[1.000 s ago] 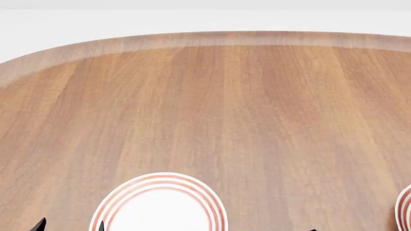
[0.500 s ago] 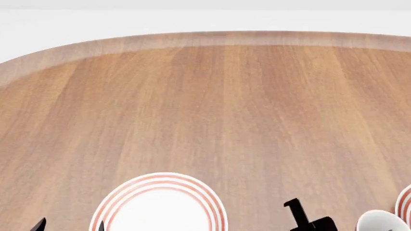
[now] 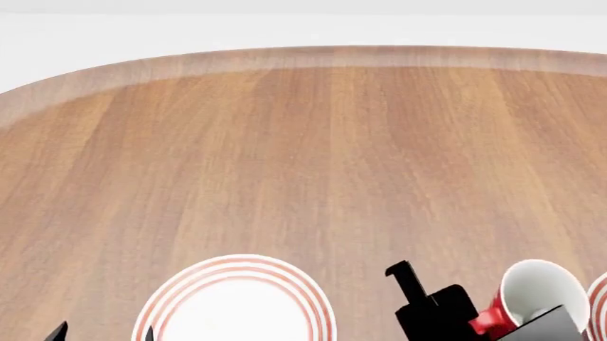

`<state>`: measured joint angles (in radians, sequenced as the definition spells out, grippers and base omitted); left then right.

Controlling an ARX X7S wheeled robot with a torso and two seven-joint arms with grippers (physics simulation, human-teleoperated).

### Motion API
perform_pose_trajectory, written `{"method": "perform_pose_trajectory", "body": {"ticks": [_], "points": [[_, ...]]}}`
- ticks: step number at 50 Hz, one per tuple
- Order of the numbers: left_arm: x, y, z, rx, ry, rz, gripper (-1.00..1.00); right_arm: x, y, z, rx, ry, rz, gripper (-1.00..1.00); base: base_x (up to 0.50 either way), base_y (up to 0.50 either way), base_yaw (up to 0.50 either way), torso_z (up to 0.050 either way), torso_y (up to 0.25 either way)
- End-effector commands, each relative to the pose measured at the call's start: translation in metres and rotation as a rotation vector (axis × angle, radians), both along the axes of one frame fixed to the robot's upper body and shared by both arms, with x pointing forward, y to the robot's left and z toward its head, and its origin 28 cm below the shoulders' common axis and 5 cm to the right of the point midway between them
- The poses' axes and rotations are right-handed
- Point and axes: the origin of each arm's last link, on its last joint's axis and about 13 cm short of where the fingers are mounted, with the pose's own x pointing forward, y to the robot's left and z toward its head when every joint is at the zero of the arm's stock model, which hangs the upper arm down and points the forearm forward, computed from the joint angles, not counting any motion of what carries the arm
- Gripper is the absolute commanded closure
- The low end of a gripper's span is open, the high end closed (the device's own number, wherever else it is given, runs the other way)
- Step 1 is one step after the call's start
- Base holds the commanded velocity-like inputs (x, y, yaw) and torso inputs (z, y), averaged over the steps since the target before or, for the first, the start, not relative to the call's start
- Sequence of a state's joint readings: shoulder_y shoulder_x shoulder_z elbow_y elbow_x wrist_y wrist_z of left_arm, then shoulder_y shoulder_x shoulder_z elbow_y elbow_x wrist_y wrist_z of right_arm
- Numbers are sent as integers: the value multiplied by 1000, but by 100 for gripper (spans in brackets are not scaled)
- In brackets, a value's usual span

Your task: Put the red mug on the left plate.

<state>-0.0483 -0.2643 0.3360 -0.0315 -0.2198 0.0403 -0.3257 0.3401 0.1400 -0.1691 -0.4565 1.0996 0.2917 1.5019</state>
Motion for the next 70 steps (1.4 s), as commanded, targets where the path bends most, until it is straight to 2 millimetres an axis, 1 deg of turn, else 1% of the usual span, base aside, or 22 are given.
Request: {"method": "perform_pose_trajectory", "body": {"ticks": [1, 8, 10, 11, 13, 18, 21, 22, 25, 33, 39, 42, 45, 50, 54, 60, 64, 66, 68, 70], "points": [[-1, 0, 1, 0, 0, 0, -100, -11, 10, 17, -13, -68, 70, 100, 0, 0, 0, 0, 0], [-1, 0, 0, 1, 0, 1, -100, -15, 16, 23, -35, -104, 127, 100, 0, 0, 0, 0, 0], [0, 0, 0, 0, 0, 1, -100, -16, 19, 24, -71, -148, 160, 100, 0, 0, 0, 0, 0], [0, 0, 0, 0, 0, 2, -100, -16, 20, 23, -82, -134, 166, 100, 0, 0, 0, 0, 0], [0, 0, 0, 1, 0, 1, -100, -14, 24, 18, -86, -122, 206, 100, 0, 0, 0, 0, 0], [0, 0, 0, 0, 0, 2, -100, -10, 28, 11, -103, -112, 264, 100, 0, 0, 0, 0, 0], [0, 0, 0, -1, 0, 1, -100, -4, 29, 5, -139, -142, 317, 100, 0, 0, 0, 0, 0], [0, 0, 0, -2, 0, 1, -100, 1, 30, -1, -147, -112, 341, 100, 0, 0, 0, 0, 0], [0, 0, 1, -3, 0, 2, -100, 7, 28, -9, -154, -107, 378, 100, 0, 0, 0, 0, 0], [1, 0, 0, -3, 0, 2, -100, 15, 22, -16, -182, -139, 469, 100, 0, 0, 0, 0, 0], [1, 1, 0, -2, 0, 3, -100, 16, 17, -23, -188, -165, 552, 100, 0, 0, 0, 0, 2], [0, 0, 1, -2, 0, 3, -100, 18, 16, -25, -201, -176, 567, 100, 0, 0, 0, 0, 0], [1, 0, 0, 0, 0, 3, -100, 17, 16, -28, -219, -201, 654, 100, 0, 0, 0, 0, 0], [0, 0, 1, 0, 0, 3, -100, 21, 15, -32, -204, -186, 716, 100, 0, 0, 0, 0, 0], [1, 0, 0, 0, 0, 4, -100, 23, 14, -36, -252, -194, 784, 100, 0, 0, 0, 0, 0], [0, 0, 0, 0, 0, 4, -100, 30, 6, -42, -264, -185, 806, 100, 0, 0, 0, 0, 0], [0, 0, 0, 1, 0, 3, -100, 33, 4, -45, -273, -176, 822, 100, 0, 0, 0, 0, 0], [0, 0, 0, 1, 0, 4, -100, 33, 3, -48, -332, -179, 853, 100, 0, 0, 0, 0, 0], [0, 0, 0, 0, 0, 4, -100, 34, 0, -49, -315, -192, 906, 100, 0, 0, 0, 0, 0], [1, 1, 0, 0, 0, 4, -100, 38, -4, -51, -336, -179, 902, 100, 0, 0, 0, 0, 5]]}}
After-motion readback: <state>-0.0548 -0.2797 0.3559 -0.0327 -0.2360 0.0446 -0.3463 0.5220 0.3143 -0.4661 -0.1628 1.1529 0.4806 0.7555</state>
